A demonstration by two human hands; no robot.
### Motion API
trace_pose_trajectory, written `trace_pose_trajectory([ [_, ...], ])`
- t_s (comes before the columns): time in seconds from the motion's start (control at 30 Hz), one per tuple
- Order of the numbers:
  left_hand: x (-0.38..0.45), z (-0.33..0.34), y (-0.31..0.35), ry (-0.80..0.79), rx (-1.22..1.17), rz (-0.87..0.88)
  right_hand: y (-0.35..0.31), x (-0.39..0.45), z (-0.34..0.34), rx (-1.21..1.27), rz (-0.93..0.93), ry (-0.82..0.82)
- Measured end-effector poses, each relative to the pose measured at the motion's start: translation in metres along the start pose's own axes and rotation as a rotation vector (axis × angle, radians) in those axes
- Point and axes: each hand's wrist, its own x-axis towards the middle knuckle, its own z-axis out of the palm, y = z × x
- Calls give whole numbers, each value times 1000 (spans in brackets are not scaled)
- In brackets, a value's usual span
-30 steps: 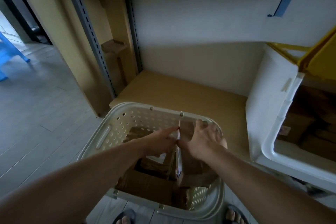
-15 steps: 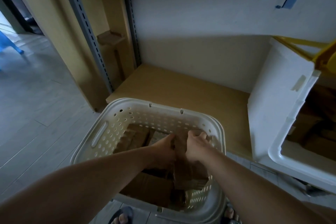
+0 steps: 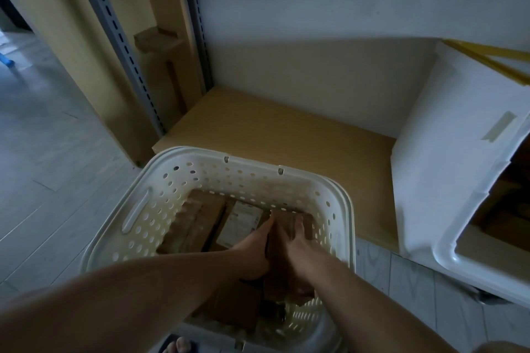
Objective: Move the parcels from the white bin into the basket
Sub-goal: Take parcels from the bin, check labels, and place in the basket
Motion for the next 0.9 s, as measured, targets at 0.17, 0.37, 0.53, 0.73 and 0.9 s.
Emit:
trace_pose_trajectory([
  [0.17, 5, -5, 5, -123, 113, -28, 1, 3, -5, -59, 49, -81],
  [0.37, 9, -35, 17, -155, 300, -4, -7, 2, -11, -89, -40, -81],
  [0.53, -20, -84, 33, -35, 542, -23, -19, -39, -53, 9, -92, 46],
  [0.73, -68, -101, 69, 142, 242, 162, 4, -121, -98, 89, -226, 343],
  [0.9, -108, -99, 128, 648, 34, 554, 37, -175, -122, 308, -255, 715],
])
